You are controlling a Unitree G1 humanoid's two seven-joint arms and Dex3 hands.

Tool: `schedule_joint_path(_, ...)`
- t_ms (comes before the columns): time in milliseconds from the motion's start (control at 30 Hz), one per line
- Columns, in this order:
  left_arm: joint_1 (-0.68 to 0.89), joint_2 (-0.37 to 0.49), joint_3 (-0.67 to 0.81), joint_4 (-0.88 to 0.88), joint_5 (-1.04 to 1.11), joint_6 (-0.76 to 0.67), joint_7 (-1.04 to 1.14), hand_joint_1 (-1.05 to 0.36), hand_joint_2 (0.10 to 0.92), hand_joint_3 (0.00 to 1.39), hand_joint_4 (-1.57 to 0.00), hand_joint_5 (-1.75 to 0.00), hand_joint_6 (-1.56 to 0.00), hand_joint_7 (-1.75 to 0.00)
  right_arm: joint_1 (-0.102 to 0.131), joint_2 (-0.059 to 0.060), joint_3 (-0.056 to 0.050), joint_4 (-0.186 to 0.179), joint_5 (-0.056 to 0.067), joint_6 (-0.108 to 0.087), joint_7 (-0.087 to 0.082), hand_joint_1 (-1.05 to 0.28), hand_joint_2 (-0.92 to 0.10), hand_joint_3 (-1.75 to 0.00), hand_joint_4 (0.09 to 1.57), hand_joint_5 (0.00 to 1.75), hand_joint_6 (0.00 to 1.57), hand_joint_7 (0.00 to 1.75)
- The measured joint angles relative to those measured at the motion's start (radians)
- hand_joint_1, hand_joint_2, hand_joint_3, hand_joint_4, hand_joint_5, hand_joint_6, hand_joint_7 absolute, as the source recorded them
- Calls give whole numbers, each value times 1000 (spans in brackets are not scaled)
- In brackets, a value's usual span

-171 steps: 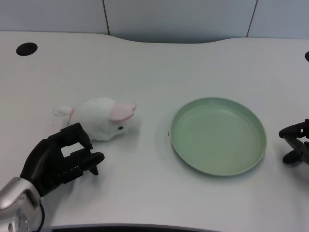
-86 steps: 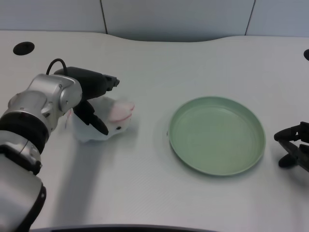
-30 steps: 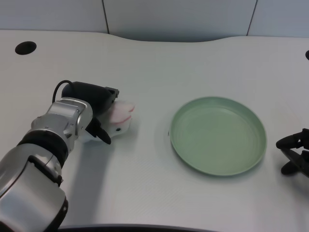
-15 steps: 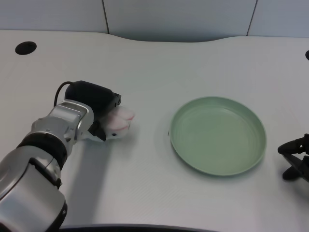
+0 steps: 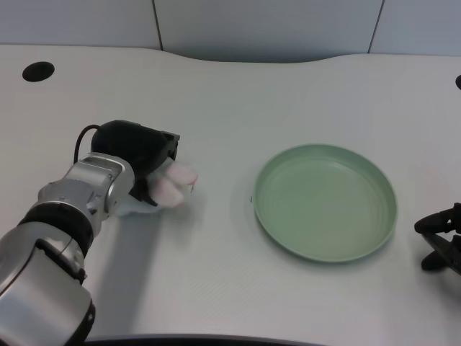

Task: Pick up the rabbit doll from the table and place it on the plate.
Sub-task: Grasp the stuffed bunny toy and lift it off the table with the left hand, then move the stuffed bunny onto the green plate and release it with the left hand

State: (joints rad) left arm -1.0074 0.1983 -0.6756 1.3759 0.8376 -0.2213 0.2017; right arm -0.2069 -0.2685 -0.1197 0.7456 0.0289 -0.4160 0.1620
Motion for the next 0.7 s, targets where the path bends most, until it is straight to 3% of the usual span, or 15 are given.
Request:
schedule_joint_path(100, -1, 0, 12, 0, -4, -1, 41, -204, 921, 137, -609, -1668, -545, -1467, -15, 0, 2, 18, 0, -5, 0, -845, -920, -113, 914, 1023, 776, 948)
schedule_joint_path(167, -2, 0, 36, -1, -29, -11, 51, -225, 921, 186, -575, -1697, -502, -1500, -24, 1, 2, 23, 2, -5, 3, -844, -921, -101, 924, 1010, 781, 943)
schedule_joint_path(233, -8, 0, 56, -2, -42, -21, 52, -191, 921, 186, -638, -1736, -452, -1695, -30, 3, 3, 26, 3, -5, 8, -837, -921, -101, 924, 1001, 772, 934)
schedule_joint_path(433, -55, -4, 108, -15, -90, -73, 50, -127, 892, 108, -696, -1746, -474, -1746, -53, 4, 12, 48, -20, -6, 6, -822, -921, -100, 908, 999, 761, 900)
schedule_joint_path(700, -99, -65, 169, -33, -167, -111, -58, -122, 878, 60, -722, -1746, -546, -1746, -72, 11, 23, 55, -31, 4, 8, -808, -921, -80, 932, 984, 804, 840)
